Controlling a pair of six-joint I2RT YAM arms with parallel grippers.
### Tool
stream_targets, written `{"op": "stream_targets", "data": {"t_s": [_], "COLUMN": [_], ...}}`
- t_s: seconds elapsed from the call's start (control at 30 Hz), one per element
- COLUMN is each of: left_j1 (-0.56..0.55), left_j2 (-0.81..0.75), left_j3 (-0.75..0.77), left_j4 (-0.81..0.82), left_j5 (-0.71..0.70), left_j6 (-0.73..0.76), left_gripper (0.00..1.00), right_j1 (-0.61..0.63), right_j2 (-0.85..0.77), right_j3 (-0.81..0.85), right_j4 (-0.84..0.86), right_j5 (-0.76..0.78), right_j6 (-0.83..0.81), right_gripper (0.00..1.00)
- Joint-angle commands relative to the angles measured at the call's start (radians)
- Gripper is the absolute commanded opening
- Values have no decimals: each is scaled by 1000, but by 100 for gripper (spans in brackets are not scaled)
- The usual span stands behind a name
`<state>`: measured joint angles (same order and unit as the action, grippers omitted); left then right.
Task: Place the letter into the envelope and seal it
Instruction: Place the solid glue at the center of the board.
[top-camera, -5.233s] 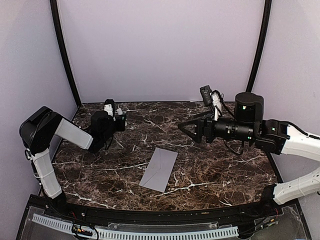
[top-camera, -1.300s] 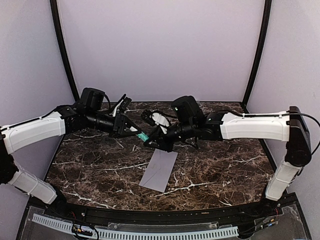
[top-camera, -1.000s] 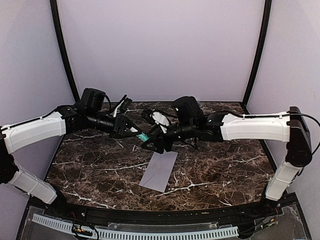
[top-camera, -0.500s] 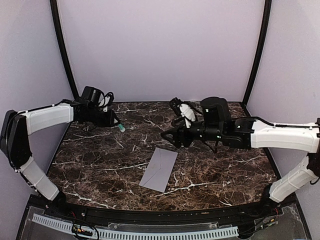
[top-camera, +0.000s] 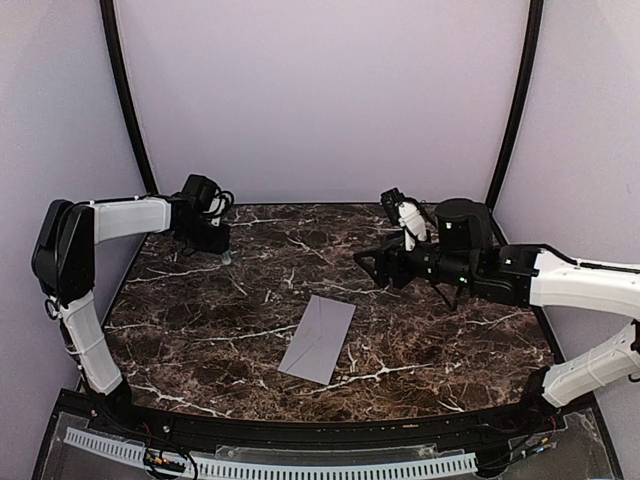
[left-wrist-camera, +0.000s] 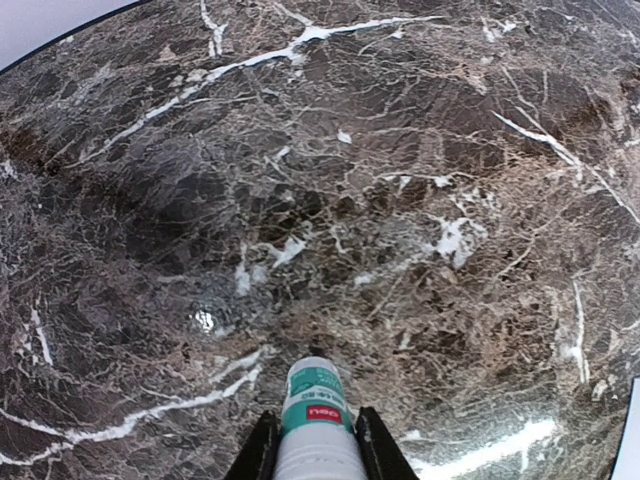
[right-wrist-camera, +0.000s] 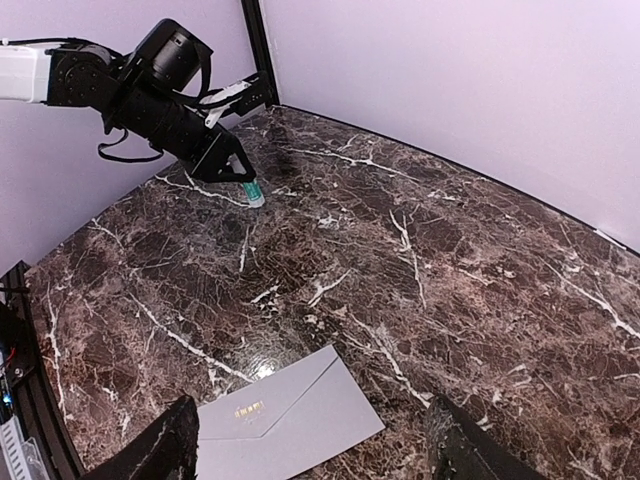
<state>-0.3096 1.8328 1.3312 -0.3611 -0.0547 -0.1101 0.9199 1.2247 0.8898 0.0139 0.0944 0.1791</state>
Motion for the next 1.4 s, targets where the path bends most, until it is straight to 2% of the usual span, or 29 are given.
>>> {"op": "stream_targets", "data": {"t_s": [0.0,0.23,0.47,0.8,0.93,1.07,1.23,1.37], "left_j1": [21,83,92,97,98,98,99,125], "left_j2": [38,82,97,106,96,56,-52,-180], "left_j3": [39,65,66,66,63,38,-1,-68], "left_j4": [-26,-28,-28,-33,-25,9,69,153], "left_j5": [-78,-50,-7,7,20,38,36,65], "left_j6": [65,72,66,60,53,50,22,-21], "left_gripper": [4,4,14,49,67,79,88,91], "right_j1": [-8,-9,-9,-9,-9,-9,-26,-100], "right_j2": [-18,-23,-18,-18,-19,-19,-3,31], "right_j3": [-13,-23,-25,-23,-22,-9,33,63], "right_j4": [18,19,13,9,7,-2,-10,-37], "right_j5": [22,13,10,13,16,8,-23,-85], "right_j6": [35,54,60,63,63,59,56,75], "right_gripper": [74,74,74,75,78,81,96,99]}}
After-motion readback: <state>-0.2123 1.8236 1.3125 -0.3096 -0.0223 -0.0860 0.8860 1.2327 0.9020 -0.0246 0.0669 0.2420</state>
